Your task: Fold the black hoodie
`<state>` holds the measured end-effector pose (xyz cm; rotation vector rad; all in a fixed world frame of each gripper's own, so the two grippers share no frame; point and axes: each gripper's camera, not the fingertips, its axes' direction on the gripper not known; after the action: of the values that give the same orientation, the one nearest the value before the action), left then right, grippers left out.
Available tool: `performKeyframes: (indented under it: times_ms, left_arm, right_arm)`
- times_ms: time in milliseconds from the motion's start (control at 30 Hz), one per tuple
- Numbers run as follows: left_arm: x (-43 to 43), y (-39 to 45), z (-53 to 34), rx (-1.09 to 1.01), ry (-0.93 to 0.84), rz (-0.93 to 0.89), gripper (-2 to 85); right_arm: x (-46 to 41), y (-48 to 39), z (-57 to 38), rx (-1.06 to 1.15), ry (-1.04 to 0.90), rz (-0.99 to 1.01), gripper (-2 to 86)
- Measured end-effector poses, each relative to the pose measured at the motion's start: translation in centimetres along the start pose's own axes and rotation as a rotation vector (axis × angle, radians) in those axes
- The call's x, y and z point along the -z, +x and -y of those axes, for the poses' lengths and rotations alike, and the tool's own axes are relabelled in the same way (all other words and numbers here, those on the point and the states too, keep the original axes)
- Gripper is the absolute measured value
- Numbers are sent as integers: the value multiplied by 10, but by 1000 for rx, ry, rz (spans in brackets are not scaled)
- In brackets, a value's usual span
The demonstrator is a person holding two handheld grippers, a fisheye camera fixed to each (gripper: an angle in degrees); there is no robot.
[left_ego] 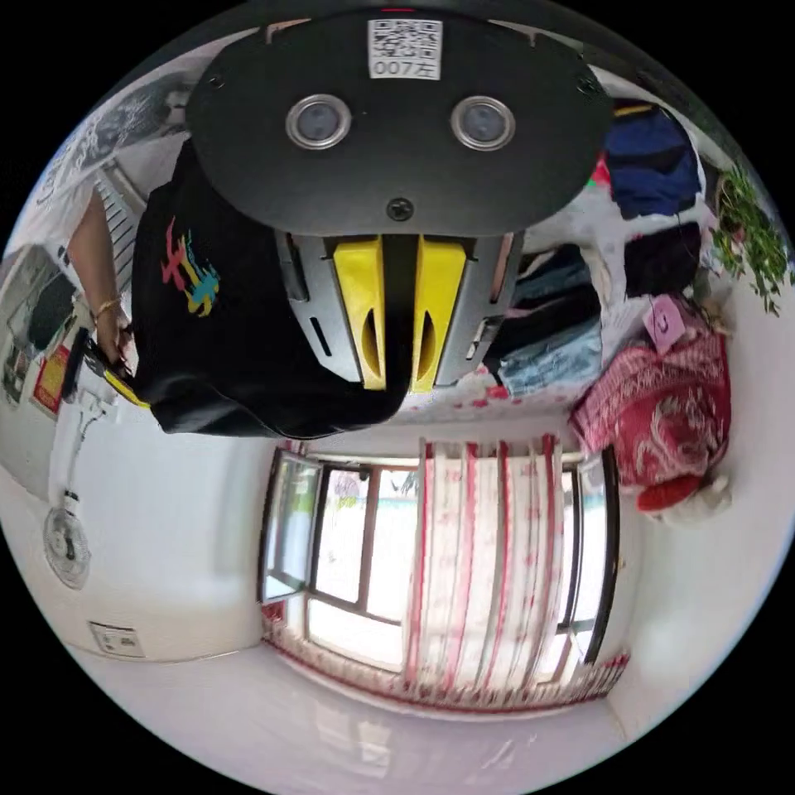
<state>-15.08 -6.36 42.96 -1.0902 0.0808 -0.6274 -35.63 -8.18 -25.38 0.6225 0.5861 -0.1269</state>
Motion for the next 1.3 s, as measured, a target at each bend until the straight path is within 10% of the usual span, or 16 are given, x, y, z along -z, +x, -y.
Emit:
performKeyframes:
  times_ms: [367, 667, 900, 1033, 1300]
  left_arm:
    - [-181, -111, -338, 229, -686, 211, 114]
    - [-250, -152, -365, 205, -866, 332, 39]
    - [-215, -240, -272, 144, -739, 460, -4]
    - [-129, -342, -193, 464, -461, 634, -3]
    - [-172, -329, -232, 501, -425, 342, 52]
  right_arm:
    - [-193, 13, -271, -244, -920, 94, 101]
    - [-276, -23, -299, -161, -1151, 114, 78]
    - [-269, 100, -219, -242, -1037, -374, 69]
    - [-237, 157, -155, -374, -863, -529, 80]
    - [-357, -70, -73, 96, -657, 182, 95]
